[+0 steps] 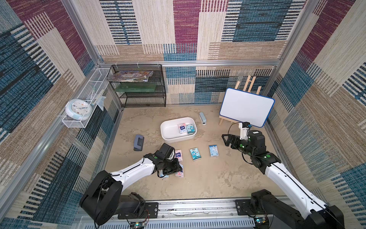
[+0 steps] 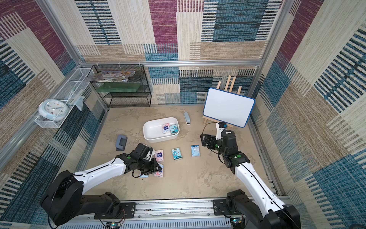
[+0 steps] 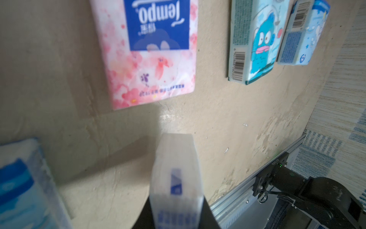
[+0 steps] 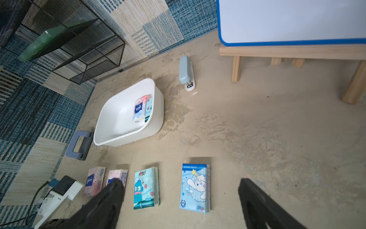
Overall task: Take the pocket tissues out of the storage box
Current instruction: Place the pocket tissues at the center of the board.
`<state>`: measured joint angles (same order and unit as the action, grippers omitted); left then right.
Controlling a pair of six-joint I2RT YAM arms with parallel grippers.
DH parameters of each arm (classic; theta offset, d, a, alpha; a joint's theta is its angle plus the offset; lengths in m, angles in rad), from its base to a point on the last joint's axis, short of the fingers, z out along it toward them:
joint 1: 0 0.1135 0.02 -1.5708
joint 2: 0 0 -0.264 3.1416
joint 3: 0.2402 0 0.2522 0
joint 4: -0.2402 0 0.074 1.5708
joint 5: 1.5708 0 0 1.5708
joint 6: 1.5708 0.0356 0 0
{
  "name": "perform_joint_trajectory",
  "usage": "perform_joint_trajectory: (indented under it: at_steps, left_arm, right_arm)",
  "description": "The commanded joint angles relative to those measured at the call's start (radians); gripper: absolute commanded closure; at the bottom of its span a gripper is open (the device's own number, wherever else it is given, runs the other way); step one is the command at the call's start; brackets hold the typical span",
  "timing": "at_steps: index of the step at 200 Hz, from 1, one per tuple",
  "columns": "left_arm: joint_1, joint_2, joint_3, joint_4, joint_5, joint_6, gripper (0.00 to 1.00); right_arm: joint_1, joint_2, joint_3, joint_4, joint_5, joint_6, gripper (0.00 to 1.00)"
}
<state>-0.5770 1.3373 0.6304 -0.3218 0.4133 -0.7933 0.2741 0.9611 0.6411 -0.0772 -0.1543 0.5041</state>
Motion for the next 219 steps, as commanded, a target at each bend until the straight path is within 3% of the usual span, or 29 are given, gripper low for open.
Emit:
perform_joint_trajectory:
  at_steps: [1, 61, 114, 219]
  left_arm:
    - [-0.004, 0.017, 0.003, 0.047, -0.017, -0.006, 0.8]
    - [-0.011, 0.065, -0.02, 0.066, -0.032, -0.004, 0.74]
    - [-0.013, 0.033, -0.01, -0.011, -0.098, 0.018, 0.55]
    - [-0.012, -0.034, 0.125, -0.23, -0.191, 0.082, 0.34]
  right_arm:
    - [0.0, -0.007, 0.001, 0.007, 0.008, -0.009, 0.04]
    - [0.0, -0.02, -0.014, 0.012, 0.012, -0.001, 0.04]
    - [0.0, -0.028, -0.012, -0.004, 0.021, -0.012, 0.04]
    - [0.0, 0.03, 0.071, -0.094, 0.022, -0.055, 0.05]
